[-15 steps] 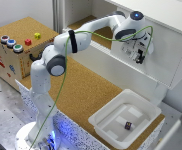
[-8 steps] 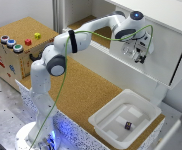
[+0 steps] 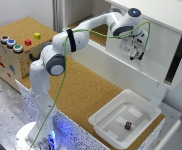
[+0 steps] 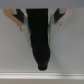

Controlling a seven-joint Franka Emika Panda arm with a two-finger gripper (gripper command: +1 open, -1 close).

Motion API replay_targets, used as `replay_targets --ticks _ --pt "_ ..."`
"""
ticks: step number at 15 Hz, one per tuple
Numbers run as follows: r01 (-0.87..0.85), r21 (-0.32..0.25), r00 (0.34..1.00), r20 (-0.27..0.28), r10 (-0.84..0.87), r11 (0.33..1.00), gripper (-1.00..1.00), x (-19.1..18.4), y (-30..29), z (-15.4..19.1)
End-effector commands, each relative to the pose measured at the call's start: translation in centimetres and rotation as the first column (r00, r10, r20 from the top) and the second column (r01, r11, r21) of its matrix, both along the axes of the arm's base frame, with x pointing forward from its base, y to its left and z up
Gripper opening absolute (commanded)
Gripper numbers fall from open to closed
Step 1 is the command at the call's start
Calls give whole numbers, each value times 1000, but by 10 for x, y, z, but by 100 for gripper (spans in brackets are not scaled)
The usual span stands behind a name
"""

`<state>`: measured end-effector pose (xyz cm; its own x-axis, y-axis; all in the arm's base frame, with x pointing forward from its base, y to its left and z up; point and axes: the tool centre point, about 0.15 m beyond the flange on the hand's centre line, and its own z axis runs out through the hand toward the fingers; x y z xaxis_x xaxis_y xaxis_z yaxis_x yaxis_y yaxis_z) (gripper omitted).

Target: Move the door to the left

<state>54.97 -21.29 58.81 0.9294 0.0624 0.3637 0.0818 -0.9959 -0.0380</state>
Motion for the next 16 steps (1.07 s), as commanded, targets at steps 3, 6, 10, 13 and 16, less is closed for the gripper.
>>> replay_targets --ticks 3,6,10,13,16 --pt "132 -109 991 5 -132 985 -100 17 144 -14" --pt "158 -109 987 8 -158 981 -100 20 185 -15" --pt "159 -114 987 8 -159 981 -100 23 244 -14" --pt "149 -111 989 11 -148 983 -100 24 285 -12" --pt "120 -92 993 10 -119 989 -100 25 326 -6"
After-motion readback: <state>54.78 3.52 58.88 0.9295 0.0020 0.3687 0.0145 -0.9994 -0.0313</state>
